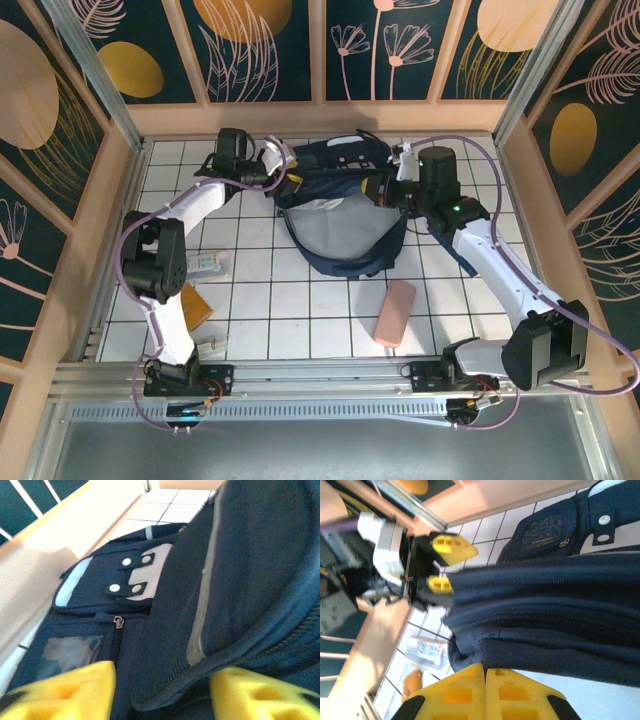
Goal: Pack the student bag
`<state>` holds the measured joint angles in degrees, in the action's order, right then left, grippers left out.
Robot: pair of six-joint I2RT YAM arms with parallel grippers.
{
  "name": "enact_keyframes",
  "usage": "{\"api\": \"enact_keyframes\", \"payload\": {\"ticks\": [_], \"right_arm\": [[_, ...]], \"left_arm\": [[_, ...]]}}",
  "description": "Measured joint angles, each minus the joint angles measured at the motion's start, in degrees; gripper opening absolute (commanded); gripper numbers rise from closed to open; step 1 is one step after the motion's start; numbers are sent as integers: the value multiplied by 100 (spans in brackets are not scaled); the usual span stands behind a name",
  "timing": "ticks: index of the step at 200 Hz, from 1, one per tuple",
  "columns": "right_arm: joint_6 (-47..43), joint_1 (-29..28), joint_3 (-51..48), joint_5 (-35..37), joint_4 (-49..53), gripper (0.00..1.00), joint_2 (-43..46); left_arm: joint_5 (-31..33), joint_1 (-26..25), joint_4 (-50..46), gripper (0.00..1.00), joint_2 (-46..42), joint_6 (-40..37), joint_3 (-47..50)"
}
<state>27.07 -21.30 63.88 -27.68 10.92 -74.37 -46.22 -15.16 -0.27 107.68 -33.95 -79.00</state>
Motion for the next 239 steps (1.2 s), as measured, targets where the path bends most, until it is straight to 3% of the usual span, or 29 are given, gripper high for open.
{"api": "enact_keyframes", "payload": {"ticks": [26,65,107,141,153,174,183,205,230,239], "right_arm": [[656,-42,0,221,-302,0,0],[918,-74,140,323,-433,0,-144],[938,-129,243,273,-503,0,-323],[1003,-195,251,264,-551,0,-332],[1071,-210,249,278,-562,0,-330],[1156,-221,184,326,-638,0,-326],[1193,-232,162,365,-645,0,-326],[1257,-234,162,501,-647,0,-319],[1309,-267,157,616,-693,0,-297],[1344,-289,157,640,-732,0,-297]], "left_arm": [[190,-289,-164,79,-1191,-350,844],[706,-1410,-57,80,-2656,-568,1427],[1873,-1613,120,66,-2262,-450,1329],[2470,-1716,90,63,-1600,-503,973],[2533,-1814,87,52,-1504,-542,920],[2603,-1904,7,13,-1362,-592,802],[2656,-1904,-55,8,-1281,-616,691],[2859,-1899,-138,13,-1150,-564,452],[2761,-1899,-151,45,-1139,-525,422],[2592,-1899,-153,52,-1139,-503,420]]}}
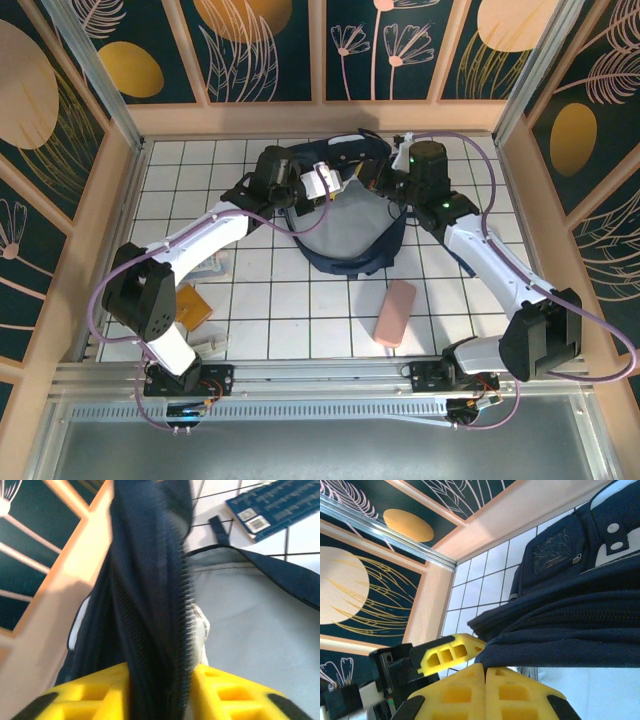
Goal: Pack the student bag
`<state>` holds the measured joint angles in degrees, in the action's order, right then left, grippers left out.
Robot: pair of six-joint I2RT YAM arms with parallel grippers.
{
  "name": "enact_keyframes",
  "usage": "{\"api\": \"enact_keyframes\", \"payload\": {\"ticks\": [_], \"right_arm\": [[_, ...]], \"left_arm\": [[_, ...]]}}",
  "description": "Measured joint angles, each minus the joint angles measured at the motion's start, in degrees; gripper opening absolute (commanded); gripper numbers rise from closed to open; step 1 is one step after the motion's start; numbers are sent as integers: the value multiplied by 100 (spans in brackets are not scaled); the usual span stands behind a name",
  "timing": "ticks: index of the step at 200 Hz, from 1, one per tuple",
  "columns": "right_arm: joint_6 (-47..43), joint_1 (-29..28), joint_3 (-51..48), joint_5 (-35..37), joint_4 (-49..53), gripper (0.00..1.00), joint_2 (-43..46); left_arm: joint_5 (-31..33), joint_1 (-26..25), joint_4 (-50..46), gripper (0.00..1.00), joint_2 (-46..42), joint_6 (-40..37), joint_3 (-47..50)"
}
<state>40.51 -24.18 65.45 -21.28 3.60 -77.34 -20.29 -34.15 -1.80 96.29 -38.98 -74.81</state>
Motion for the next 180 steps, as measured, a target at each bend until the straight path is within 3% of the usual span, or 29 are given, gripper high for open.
{"api": "enact_keyframes", "payload": {"ticks": [27,46,59,92,101,113,120,153,180], "right_arm": [[46,-39,0,37,-46,0,0],[57,-57,0,44,-81,0,-7],[59,-83,0,52,-81,0,-9],[105,-136,0,356,-83,0,-7],[177,-175,0,529,-35,15,2],[334,-245,-7,872,177,54,52],[468,-280,-59,1158,334,64,131],[1106,-133,-973,1996,1029,76,931],[1480,479,-1674,2212,1825,87,1578]], "left_arm": [[-455,-2,9,48,11,195,0],[-433,2,44,25,39,323,-2],[-304,0,46,0,70,367,-39],[291,-7,7,0,214,380,-321],[514,-11,22,0,214,369,-354],[798,-44,144,0,214,369,-352],[968,-70,243,0,212,367,-323],[1432,-92,754,0,199,341,-68],[1749,-92,1113,0,199,299,109]]}}
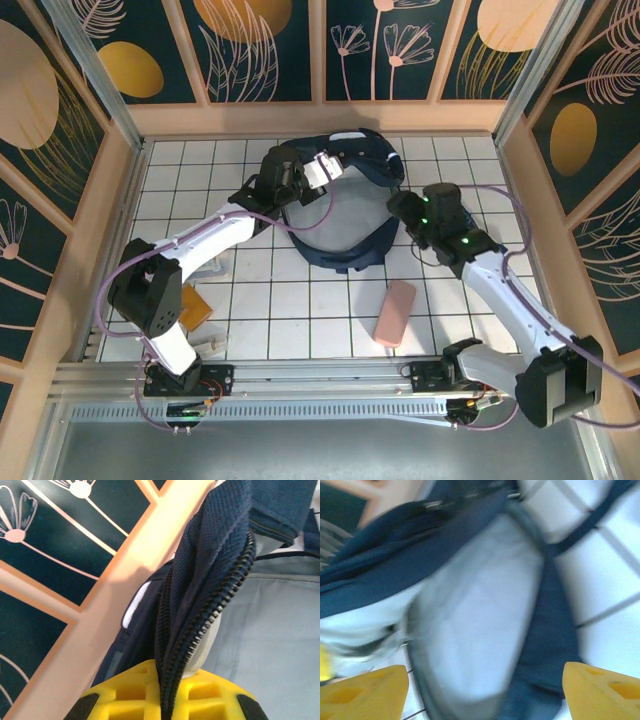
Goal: Pack the student bag
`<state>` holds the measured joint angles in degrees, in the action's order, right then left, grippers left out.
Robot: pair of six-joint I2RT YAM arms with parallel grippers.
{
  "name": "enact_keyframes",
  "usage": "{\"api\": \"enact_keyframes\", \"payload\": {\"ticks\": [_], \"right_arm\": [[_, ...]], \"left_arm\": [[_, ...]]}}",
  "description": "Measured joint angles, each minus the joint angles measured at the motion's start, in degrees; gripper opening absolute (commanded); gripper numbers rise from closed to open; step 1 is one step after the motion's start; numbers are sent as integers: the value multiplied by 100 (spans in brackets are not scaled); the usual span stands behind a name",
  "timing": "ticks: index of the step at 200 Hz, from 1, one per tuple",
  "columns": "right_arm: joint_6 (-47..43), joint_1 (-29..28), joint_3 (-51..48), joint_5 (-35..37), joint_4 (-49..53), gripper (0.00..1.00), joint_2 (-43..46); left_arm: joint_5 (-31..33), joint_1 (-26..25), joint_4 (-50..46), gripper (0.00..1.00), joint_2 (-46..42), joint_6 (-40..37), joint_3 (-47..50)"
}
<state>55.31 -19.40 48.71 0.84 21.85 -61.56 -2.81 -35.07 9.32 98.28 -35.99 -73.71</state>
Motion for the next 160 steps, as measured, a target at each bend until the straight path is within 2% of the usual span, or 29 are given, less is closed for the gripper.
{"api": "enact_keyframes", "payload": {"ticks": [14,30,58,68,101,122,138,160], "right_arm": [[63,442,-299,160,334,91,348],[7,1128,-682,273,538,91,706],[-472,2841,-1266,-133,457,90,737],[-697,3209,-1335,-310,398,91,555],[-1370,3327,-1145,-820,160,89,-330],[-1692,3305,-960,-1040,-7,90,-734],[-1775,3316,-798,-896,13,93,-892],[-1775,3574,-584,-516,17,97,-1108]], "left_arm": [[59,0,140,0,0,-17,96],[57,0,284,0,0,-20,214],[35,0,361,0,0,-20,284],[31,0,345,0,0,-20,284],[13,-4,155,0,-4,-98,323],[125,-9,446,0,-146,-466,874],[254,59,553,0,-90,-723,1198],[332,339,553,0,223,-824,1123]]}}
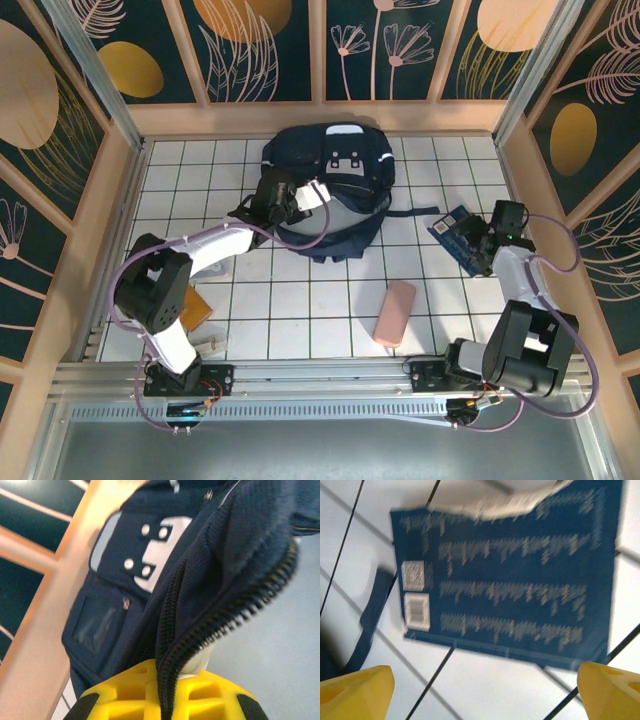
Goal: Pack the student bag
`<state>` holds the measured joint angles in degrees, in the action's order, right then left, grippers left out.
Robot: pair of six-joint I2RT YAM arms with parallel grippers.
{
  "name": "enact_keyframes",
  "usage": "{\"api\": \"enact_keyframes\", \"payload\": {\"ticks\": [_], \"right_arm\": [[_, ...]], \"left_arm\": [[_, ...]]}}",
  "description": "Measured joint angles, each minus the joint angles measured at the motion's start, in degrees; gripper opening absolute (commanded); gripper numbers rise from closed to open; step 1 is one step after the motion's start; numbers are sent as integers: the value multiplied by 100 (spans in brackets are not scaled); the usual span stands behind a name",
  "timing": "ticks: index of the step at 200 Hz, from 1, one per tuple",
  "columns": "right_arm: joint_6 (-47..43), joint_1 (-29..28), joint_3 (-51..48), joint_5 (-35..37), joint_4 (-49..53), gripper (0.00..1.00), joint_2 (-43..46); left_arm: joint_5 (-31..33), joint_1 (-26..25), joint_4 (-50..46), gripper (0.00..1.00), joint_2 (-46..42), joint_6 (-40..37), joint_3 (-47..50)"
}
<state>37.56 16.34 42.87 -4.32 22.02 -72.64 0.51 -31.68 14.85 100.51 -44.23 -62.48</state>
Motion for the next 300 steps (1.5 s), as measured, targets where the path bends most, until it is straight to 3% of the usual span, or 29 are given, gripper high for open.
{"api": "enact_keyframes", "payload": {"ticks": [11,31,44,73,109,135,150,170,198,240,275,300], "right_arm": [[28,286,33,116,-57,98,-164],[90,800,94,175,-90,99,-592],[133,1078,177,192,-85,99,-949],[-37,1283,254,229,-151,94,-1488],[-516,1305,293,-24,-175,89,-1580],[-1008,1150,625,4,-52,90,-1480],[-1268,1014,1060,118,-4,90,-1447],[-1526,925,1578,177,-125,91,-1506],[-1904,992,1742,118,-428,91,-1921],[-2234,1108,1784,-376,-535,87,-3045],[-2201,1095,1694,-1204,-673,84,-3016],[-2142,737,1521,-1727,-695,84,-2903]], "left_arm": [[66,157,11,0,155,-66,-146],[256,310,173,23,286,-212,-249],[393,348,201,53,334,-232,-247],[125,363,-315,98,297,-72,-243],[-1097,367,-1386,99,-610,789,-170],[-1937,232,-1436,99,-1373,2277,-332],[-2177,-146,-1106,99,-1495,3257,-468],[-2002,-866,-911,99,-1139,4280,-839],[-1606,-1558,-951,99,234,5475,-2020],[-1152,-1867,-1080,99,1432,6568,-2649],[-1143,-1917,-1261,98,1954,7104,-3132],[-1047,-1917,-1432,97,2116,7252,-3353]]}}
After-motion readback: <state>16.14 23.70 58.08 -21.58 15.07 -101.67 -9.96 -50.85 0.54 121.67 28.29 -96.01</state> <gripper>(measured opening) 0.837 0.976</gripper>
